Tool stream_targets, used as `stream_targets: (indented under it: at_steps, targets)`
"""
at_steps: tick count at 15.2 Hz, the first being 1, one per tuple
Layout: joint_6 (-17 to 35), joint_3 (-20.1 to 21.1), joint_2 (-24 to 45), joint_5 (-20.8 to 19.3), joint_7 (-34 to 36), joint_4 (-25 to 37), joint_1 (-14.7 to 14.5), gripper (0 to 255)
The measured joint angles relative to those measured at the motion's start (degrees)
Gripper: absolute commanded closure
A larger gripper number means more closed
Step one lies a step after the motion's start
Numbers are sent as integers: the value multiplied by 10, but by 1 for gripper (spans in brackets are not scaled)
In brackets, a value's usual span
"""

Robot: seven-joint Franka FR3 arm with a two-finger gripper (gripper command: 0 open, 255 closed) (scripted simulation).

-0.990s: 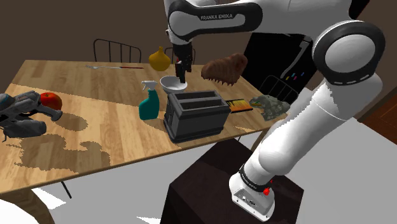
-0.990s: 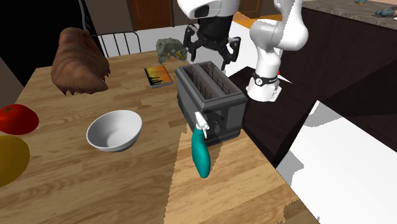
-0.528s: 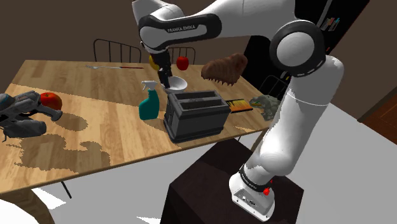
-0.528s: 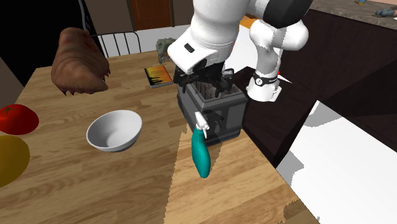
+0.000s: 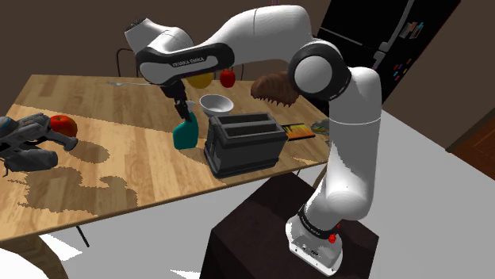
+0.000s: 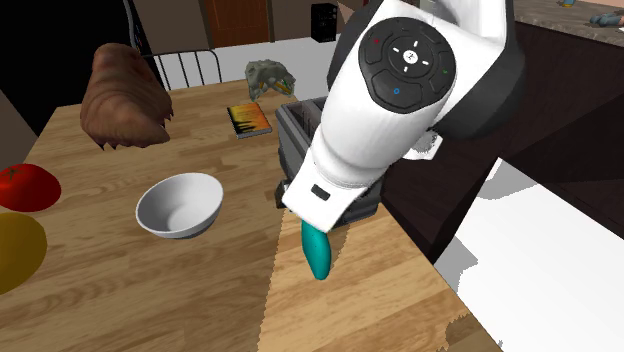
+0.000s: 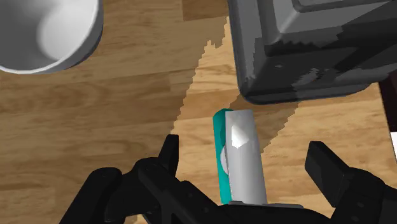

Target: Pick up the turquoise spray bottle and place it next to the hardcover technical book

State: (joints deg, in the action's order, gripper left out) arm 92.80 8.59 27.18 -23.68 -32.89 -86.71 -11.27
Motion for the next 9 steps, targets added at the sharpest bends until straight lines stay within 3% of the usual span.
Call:
stream_targets:
  at_steps: [5,9]
  targets:
    - [-19,9,69,-33,-53,90,-25,0]
    - [9,9,52,-37,-43,60,-25,0]
